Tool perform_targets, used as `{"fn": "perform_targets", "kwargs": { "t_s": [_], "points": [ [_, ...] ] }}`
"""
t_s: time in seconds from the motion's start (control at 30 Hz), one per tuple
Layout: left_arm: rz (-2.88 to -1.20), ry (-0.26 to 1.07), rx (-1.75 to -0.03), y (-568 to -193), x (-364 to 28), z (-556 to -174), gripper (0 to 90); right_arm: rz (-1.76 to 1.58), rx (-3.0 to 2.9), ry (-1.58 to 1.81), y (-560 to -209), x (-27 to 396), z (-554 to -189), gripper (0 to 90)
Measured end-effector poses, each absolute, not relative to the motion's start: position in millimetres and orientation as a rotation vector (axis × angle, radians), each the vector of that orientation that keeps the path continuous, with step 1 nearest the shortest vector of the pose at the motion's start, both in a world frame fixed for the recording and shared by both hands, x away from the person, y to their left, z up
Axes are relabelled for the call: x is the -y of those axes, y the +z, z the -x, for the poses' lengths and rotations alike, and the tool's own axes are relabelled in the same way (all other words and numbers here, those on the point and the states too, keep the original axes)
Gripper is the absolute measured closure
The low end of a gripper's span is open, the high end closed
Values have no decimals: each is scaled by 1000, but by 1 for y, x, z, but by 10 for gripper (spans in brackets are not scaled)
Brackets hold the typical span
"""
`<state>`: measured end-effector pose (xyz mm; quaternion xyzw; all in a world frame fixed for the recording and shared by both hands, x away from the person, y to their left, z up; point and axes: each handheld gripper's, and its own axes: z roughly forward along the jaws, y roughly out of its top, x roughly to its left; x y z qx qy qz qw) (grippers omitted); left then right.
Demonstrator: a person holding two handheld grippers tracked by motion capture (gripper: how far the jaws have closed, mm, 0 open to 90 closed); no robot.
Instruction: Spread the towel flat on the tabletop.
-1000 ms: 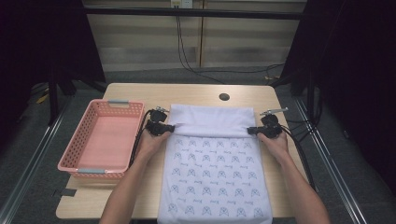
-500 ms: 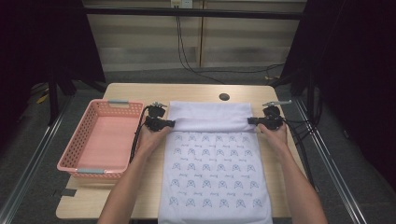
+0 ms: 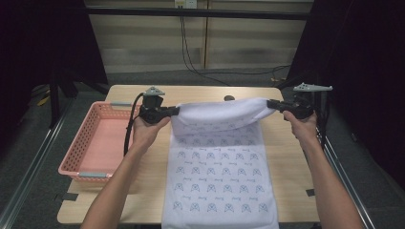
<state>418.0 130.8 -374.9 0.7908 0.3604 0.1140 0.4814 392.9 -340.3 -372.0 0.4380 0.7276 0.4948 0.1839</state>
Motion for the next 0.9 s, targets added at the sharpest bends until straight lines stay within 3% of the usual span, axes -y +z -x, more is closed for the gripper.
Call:
{"fn": "perform_targets", "kwargs": {
  "t_s": [0.33, 0.63, 0.73, 0.9],
  "points": [
    [-1870, 356, -775, -318, -149, -388, 871, -1139, -2079, 1431, -322, 337, -361, 872],
    [-1819, 397, -706, -292, -160, -354, 871, -1066, -2058, 1486, -290, 333, -312, 873],
    [-1811, 361, -690, -300, -163, -338, 872, -1049, -2060, 1506, -295, 332, -288, 874],
    [-1882, 259, -676, -344, -163, -310, 872, -1073, -2146, 1456, -333, 334, -248, 873]
  ]
}}
